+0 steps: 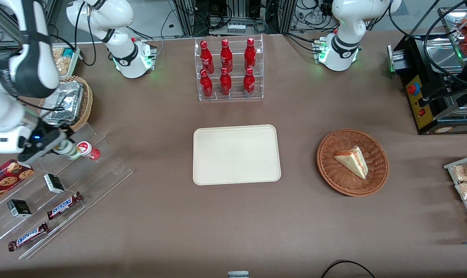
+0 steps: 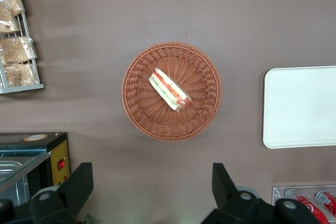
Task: Place green gum on tray
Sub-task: 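Carry the held gum container over the cream tray and lower it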
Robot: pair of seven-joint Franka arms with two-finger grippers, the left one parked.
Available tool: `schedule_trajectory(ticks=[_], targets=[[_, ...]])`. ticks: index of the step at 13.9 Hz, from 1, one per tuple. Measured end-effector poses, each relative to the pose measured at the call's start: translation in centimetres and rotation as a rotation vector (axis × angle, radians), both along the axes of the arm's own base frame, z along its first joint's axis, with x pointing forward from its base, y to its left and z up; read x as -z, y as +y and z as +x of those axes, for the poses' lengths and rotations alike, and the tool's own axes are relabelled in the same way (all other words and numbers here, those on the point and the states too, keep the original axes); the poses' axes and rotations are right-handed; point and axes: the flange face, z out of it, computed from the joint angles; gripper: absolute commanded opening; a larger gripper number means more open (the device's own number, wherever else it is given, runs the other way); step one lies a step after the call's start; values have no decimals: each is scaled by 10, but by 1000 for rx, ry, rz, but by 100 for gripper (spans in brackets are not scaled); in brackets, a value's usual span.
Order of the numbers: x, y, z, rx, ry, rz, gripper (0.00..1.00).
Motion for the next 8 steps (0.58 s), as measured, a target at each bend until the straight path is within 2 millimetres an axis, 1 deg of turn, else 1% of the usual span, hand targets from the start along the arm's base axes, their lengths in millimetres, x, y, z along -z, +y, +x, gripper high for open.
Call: schedule_trajectory(ticks=[2,5,7,8], targets=[[7,67,-1,69,17,-5,0],[27,171,-12,178,42,-21,0],[42,233,-15,273,63,-5,0],[50,261,-14,314,76,9,0]])
